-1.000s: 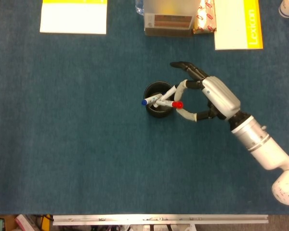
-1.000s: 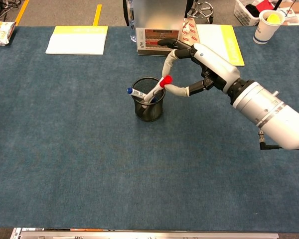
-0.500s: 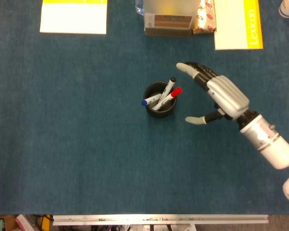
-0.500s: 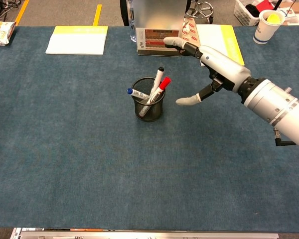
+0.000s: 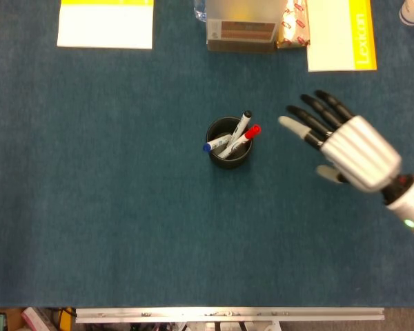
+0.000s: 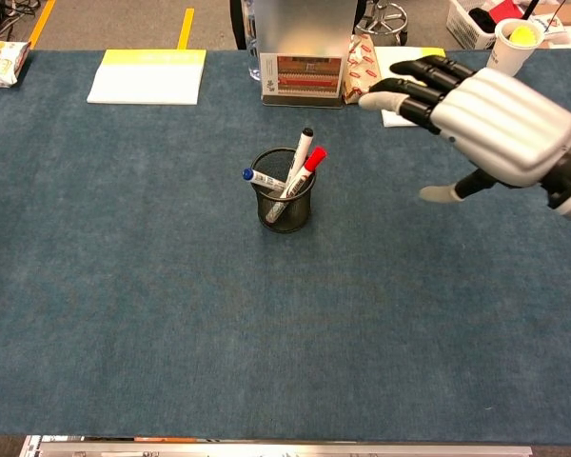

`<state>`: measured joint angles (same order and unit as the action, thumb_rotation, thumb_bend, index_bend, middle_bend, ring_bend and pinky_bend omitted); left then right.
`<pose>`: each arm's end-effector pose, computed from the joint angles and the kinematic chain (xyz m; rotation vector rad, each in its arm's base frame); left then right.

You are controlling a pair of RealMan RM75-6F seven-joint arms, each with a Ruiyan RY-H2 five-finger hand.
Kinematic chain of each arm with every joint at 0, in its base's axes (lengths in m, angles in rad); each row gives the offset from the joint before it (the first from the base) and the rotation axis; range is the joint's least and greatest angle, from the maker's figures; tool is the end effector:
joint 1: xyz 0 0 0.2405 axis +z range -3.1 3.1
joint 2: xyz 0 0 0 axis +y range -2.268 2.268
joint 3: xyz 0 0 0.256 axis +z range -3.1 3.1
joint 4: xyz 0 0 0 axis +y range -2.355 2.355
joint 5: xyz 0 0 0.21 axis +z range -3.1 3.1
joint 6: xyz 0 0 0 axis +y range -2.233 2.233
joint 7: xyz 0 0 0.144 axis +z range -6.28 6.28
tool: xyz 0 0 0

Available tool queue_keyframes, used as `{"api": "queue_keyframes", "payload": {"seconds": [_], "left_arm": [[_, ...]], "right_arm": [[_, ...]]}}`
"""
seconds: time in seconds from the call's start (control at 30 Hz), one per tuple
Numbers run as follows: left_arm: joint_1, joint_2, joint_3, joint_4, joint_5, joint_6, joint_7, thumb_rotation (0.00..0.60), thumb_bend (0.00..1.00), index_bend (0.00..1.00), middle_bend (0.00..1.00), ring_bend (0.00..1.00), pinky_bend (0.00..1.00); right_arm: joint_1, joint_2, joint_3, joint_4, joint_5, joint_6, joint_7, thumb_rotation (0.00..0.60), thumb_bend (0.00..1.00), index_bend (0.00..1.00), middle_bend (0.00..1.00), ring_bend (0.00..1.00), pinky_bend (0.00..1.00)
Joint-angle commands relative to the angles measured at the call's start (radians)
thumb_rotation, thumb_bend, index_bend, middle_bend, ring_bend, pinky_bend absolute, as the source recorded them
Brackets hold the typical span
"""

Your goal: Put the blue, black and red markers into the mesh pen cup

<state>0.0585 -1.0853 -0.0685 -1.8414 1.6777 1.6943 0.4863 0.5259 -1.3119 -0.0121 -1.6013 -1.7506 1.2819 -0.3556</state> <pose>-0.2564 0.1394 0.1778 -1.3580 -0.5389 -0.7952 -0.1761 -0.2557 0.0544 2.0281 -0.3565 1.0572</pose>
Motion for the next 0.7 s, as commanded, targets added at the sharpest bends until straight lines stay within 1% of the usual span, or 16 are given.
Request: {"api": "queue_keyframes", "payload": {"seconds": [0.03,0.1,0.17,0.23,0.3,0.47,0.57,0.7], "left_arm": [[-0.014,-0.008,-0.003,0.013,-0.021,-0.024,-0.020,0.600,0.24,0.39,0.08,0.02,0.20],[-0.022,-0.011,-0.005,0.022,-0.033,-0.038,-0.033,0.600,0.24,0.39,0.08,0.02,0.20],[-0.032,-0.018,-0.010,0.036,-0.047,-0.054,-0.043,0.600,0.24,0.39,0.09,0.02,0.17],[-0.042,-0.024,-0.014,0.048,-0.061,-0.070,-0.054,0.600,0.24,0.39,0.09,0.02,0.13],[-0.054,-0.029,-0.016,0.061,-0.079,-0.092,-0.071,0.600,0.24,0.39,0.10,0.03,0.12],[-0.088,-0.043,-0.024,0.097,-0.123,-0.152,-0.117,0.600,0.24,0.39,0.11,0.03,0.12],[-0.100,-0.053,-0.026,0.116,-0.142,-0.172,-0.129,0.600,0.24,0.39,0.11,0.03,0.12],[-0.109,-0.061,-0.031,0.131,-0.171,-0.186,-0.140,0.600,0.24,0.39,0.11,0.03,0.12]], "right_arm": [[-0.094,0.102,-0.032,-0.050,-0.067,0.108,-0.187,0.600,0.00,0.19,0.15,0.03,0.10],[-0.130,0.117,-0.037,-0.060,-0.069,0.144,-0.242,0.600,0.00,0.20,0.16,0.03,0.10],[-0.179,0.129,-0.036,-0.075,-0.053,0.193,-0.302,0.600,0.00,0.22,0.17,0.04,0.10],[-0.223,0.135,-0.029,-0.088,-0.027,0.240,-0.330,0.600,0.00,0.26,0.19,0.04,0.10],[-0.271,0.140,-0.021,-0.099,0.001,0.294,-0.349,0.600,0.00,0.28,0.20,0.04,0.10],[-0.357,0.148,-0.010,-0.095,0.031,0.396,-0.339,0.600,0.00,0.29,0.20,0.04,0.10],[-0.389,0.153,0.010,-0.087,0.047,0.443,-0.319,0.600,0.00,0.33,0.20,0.04,0.10],[-0.423,0.156,0.035,-0.070,0.071,0.490,-0.271,0.600,0.00,0.33,0.20,0.04,0.10]]}}
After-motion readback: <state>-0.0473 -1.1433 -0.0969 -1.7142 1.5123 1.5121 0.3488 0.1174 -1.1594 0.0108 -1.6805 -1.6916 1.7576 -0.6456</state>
